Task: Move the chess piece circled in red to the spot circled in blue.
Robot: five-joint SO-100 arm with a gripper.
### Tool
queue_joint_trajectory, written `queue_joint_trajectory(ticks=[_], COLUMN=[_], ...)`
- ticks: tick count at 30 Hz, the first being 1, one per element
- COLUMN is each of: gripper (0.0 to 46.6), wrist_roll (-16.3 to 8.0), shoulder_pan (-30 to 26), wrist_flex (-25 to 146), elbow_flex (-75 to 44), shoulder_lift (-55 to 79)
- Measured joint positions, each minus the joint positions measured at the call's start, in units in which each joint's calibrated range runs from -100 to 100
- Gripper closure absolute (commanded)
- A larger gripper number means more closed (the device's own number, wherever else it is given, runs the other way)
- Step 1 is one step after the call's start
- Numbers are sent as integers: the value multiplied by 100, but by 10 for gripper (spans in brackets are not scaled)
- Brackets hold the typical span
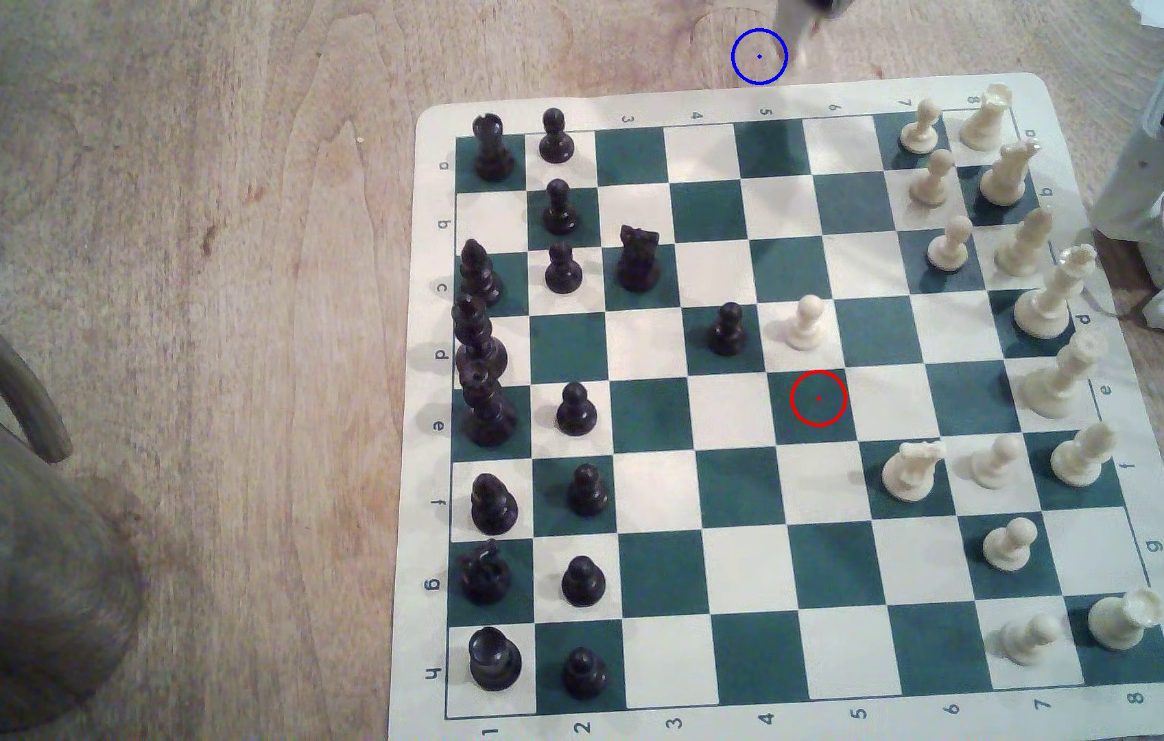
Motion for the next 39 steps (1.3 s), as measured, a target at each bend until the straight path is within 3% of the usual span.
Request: queue_joint_trajectory(ticks=[15, 21, 27, 30, 33, 39], gripper=[464, 422, 420, 335, 291, 279], wrist_roll=[83, 103, 103, 98, 78, 73], shoulder_pan=[103, 192, 192, 184, 184, 184], wrist_flex=[-32, -127, -207, -207, -207, -319], elbow_flex=[-831, -895, -895, -895, -895, -895], shoulder_lift=[1022, 1148, 1148, 1148, 1148, 1148])
